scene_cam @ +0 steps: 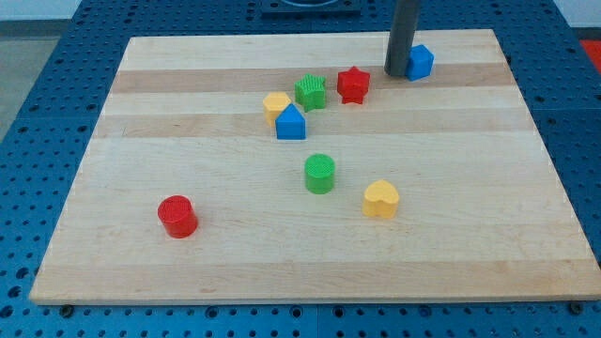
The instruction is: Move the green star into the blue cube
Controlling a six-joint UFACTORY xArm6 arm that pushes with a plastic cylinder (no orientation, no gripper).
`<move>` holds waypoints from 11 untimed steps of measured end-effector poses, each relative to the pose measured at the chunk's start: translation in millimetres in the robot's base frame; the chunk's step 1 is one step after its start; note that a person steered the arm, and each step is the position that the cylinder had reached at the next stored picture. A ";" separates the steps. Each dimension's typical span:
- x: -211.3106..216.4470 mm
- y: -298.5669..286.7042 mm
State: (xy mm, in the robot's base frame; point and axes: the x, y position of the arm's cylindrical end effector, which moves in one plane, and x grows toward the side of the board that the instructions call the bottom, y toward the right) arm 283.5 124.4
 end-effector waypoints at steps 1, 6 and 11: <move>24.7 3.8; 109.4 -56.9; 76.9 -179.7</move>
State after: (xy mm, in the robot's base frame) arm 360.3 -55.3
